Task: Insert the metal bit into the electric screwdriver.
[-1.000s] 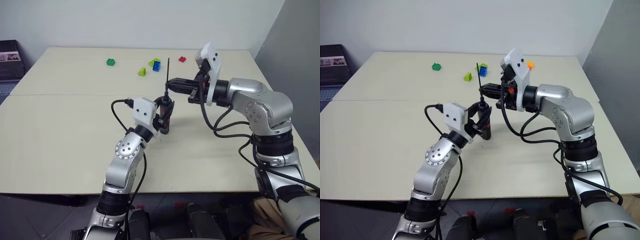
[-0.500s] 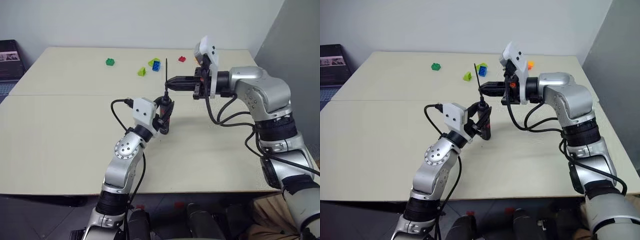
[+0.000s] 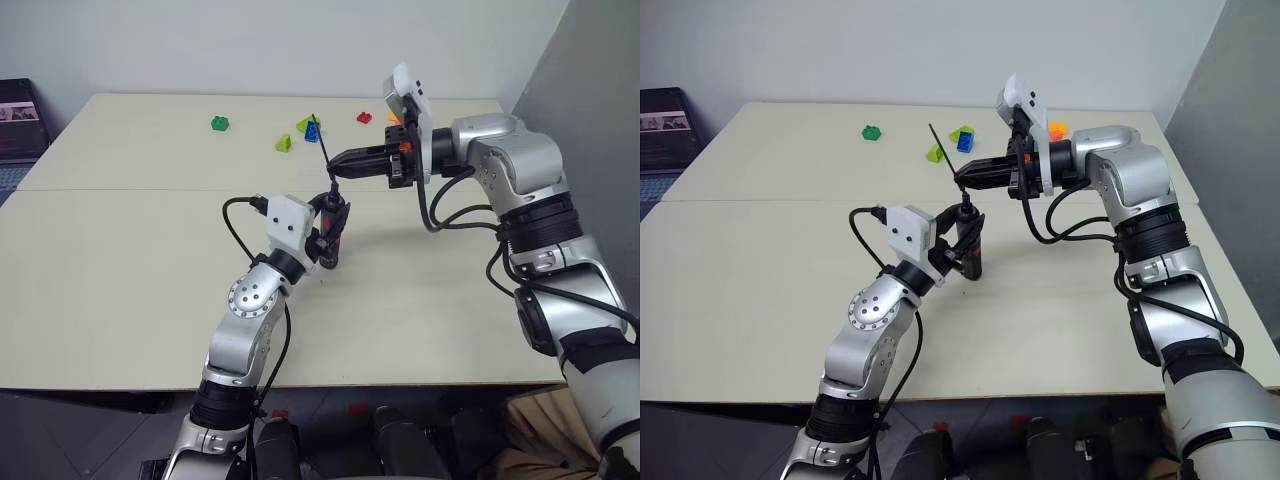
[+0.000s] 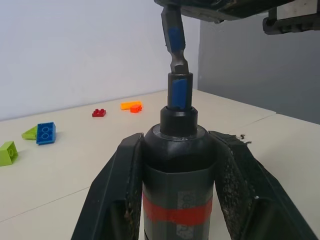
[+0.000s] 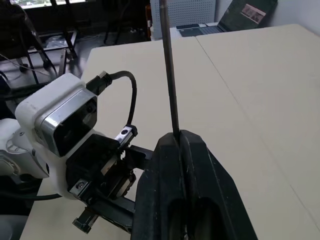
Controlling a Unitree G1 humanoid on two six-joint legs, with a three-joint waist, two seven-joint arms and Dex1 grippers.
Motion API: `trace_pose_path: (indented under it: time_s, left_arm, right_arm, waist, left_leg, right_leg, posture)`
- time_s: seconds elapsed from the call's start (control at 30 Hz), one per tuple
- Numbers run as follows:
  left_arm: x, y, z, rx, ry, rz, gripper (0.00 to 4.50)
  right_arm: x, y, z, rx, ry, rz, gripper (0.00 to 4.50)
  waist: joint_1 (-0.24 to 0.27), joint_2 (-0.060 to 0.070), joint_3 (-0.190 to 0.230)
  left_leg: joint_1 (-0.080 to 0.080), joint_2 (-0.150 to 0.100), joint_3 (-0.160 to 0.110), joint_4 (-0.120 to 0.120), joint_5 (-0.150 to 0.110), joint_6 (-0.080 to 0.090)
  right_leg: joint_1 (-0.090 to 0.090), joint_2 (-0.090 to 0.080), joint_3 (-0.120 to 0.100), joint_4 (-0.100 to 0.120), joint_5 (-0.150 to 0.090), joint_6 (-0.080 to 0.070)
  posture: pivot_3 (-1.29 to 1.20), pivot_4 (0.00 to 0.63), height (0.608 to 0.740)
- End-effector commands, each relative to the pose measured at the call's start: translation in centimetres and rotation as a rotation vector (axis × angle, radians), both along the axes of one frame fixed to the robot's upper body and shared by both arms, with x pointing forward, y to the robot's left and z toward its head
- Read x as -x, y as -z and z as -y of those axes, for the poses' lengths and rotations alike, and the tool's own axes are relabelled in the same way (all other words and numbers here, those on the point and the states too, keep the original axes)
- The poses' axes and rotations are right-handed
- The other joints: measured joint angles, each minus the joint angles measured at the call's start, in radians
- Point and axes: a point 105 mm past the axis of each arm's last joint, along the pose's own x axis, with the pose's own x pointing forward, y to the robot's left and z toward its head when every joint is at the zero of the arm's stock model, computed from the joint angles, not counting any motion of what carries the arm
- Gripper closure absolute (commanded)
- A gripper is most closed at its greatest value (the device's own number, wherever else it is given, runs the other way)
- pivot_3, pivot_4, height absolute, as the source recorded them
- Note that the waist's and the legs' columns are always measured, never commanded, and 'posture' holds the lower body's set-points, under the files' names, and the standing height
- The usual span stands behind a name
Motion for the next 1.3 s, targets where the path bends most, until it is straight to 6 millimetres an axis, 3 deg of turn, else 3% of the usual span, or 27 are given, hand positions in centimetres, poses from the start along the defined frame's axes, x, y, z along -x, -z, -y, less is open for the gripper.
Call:
trace_pose_path:
  time_s: [0.03, 0.77, 0.87, 1.3]
  left_arm:
    - [-0.1, -0.8, -1.3, -0.005, -0.041, 0.032, 2.86]
    - [0.2, -0.9, -2.2, -0.016, -0.038, 0.035, 2.86]
    - [0.2, -0.9, -2.1, -0.017, -0.036, 0.033, 2.86]
    - [0.0, -1.0, -2.3, -0.017, -0.035, 0.033, 2.86]
  right_arm:
    - [0.2, 0.3, 0.3, 0.0, -0.029, -0.037, 4.5]
    - [1.8, 0.3, 0.2, -0.051, -0.122, -0.067, 4.5]
    - [2.0, 0.1, 0.3, -0.056, -0.126, -0.058, 3.97]
    - [2.3, -0.7, 1.8, -0.054, -0.074, 0.033, 0.92]
  waist:
    - [0.0, 0.0, 0.0]
    - [-0.001, 0.0, 0.0]
    - [-0.001, 0.0, 0.0]
    - [-0.001, 0.0, 0.0]
  left_leg:
    - [0.0, 0.0, 0.0, 0.0, 0.0, 0.0]
    - [-0.001, 0.0, 0.0, 0.0, 0.0, 0.0]
    - [-0.001, 0.0, 0.0, 0.0, 0.0, 0.0]
    - [-0.001, 0.0, 0.0, 0.0, 0.0, 0.0]
  right_leg:
    - [0.0, 0.0, 0.0, 0.0, 0.0, 0.0]
    - [-0.001, 0.0, 0.0, 0.0, 0.0, 0.0]
    - [-0.001, 0.0, 0.0, 0.0, 0.0, 0.0]
    - [-0.001, 0.0, 0.0, 0.0, 0.0, 0.0]
  posture:
    - [0.0, 0.15, 0.74]
    - [0.0, 0.15, 0.74]
    - [0.0, 0.15, 0.74]
    - [0.0, 0.15, 0.74]
